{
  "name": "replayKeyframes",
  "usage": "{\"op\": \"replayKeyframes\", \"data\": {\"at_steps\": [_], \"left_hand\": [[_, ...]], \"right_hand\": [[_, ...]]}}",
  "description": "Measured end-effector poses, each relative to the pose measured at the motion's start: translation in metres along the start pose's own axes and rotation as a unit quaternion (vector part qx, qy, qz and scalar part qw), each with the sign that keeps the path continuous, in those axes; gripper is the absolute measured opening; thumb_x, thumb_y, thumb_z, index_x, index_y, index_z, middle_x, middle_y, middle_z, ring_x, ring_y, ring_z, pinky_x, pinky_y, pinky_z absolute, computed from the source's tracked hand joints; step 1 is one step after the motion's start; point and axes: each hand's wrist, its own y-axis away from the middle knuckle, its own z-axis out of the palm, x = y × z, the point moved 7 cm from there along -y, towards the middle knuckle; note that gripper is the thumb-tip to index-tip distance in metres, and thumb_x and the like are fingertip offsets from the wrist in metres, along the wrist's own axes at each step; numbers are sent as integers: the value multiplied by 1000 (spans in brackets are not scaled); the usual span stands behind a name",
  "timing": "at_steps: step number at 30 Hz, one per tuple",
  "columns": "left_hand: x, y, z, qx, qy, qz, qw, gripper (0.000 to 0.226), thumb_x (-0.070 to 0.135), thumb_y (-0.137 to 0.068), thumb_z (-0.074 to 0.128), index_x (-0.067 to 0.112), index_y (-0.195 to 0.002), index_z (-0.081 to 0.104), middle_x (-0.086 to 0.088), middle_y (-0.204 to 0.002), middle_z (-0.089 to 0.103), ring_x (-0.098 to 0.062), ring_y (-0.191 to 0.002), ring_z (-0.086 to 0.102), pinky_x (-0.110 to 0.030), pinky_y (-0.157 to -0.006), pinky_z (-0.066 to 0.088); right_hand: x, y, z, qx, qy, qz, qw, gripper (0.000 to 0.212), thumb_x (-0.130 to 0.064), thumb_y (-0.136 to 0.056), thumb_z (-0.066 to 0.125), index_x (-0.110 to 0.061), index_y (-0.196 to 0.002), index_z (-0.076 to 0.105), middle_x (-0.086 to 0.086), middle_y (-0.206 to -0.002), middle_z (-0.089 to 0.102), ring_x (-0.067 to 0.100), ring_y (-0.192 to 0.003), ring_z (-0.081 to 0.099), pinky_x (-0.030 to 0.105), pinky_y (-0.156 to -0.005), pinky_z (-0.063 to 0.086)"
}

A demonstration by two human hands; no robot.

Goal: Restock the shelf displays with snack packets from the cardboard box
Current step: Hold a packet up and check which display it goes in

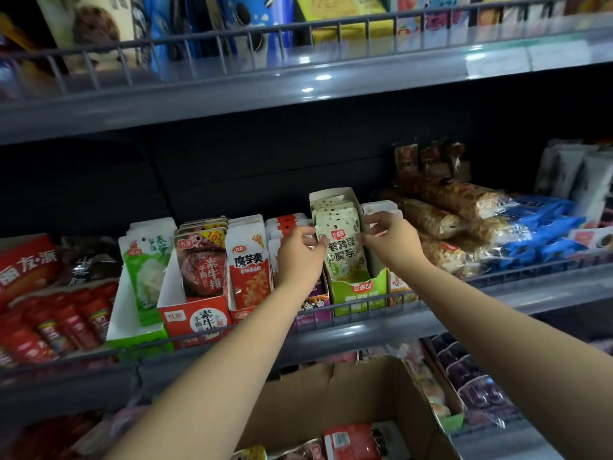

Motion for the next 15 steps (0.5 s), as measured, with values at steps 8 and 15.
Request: {"op": "replayKeyframes", "data": {"at_steps": [8,15], "left_hand": [[-17,85,-16,-27,33,15,999,15,17,-91,60,16,-106,63,10,-96,59,1,-82,55,-11,-72,43],[-96,153,-22,-35,23,-79,996,9,18,-92,59,16,-99,64,9,-89,60,2,-77,54,-9,-65,41]], "right_hand": [[7,91,24,-54,-54,6,997,20,-19,-83,70,-16,-103,66,0,-81,60,10,-71,56,24,-67,44],[52,169,67,-111,-36,57,992,19,-17,-82,71,-17,-101,67,-7,-76,59,1,-67,53,5,-59,37]]}}
